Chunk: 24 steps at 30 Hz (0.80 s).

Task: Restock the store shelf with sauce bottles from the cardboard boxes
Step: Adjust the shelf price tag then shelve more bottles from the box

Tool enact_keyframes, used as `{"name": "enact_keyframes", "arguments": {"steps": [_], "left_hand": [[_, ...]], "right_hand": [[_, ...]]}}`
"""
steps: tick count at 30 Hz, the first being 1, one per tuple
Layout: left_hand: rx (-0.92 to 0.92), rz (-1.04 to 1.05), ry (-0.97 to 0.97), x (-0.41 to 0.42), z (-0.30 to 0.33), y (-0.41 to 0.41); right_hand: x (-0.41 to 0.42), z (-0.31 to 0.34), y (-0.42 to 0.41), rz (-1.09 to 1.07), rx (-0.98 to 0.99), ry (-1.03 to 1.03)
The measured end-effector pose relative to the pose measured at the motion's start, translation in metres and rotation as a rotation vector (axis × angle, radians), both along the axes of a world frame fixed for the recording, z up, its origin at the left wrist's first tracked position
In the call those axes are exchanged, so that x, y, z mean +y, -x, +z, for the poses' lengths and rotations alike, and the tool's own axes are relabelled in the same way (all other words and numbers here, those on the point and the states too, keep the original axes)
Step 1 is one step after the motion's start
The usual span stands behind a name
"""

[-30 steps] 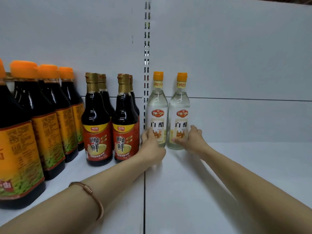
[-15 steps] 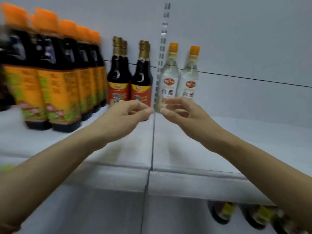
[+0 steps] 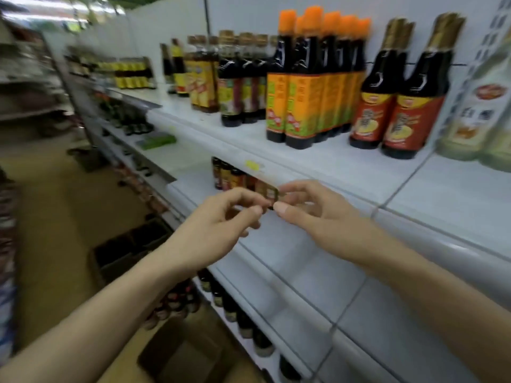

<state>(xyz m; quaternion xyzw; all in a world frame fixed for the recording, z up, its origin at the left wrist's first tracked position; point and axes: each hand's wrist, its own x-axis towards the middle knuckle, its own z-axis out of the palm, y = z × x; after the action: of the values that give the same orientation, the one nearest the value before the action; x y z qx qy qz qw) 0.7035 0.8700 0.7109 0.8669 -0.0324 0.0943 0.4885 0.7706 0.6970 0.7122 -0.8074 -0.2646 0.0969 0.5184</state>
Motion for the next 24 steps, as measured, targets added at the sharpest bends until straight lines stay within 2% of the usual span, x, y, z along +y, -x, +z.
{"name": "enact_keyframes", "arguments": {"steps": [5, 12, 21, 24], "left_hand": [[-0.006, 0.155, -0.098, 0.038, 0.002, 0.053], [-0.09, 0.231, -0.169, 0.108, 0.014, 0.1], [-0.103, 0.343, -0.227, 0.276, 0.004, 0.174], [-0.141, 0.398, -0.183, 0.333, -0.011, 0.194]], "right_hand": [[0.048, -0.002, 0.022, 0.093, -0.033, 0.061], [0.126, 0.01, 0.057, 0.196, -0.064, 0.066], [0.299, 0.005, 0.124, 0.301, -0.141, 0.095], [0.356, -0.007, 0.14, 0.32, -0.141, 0.093]]}}
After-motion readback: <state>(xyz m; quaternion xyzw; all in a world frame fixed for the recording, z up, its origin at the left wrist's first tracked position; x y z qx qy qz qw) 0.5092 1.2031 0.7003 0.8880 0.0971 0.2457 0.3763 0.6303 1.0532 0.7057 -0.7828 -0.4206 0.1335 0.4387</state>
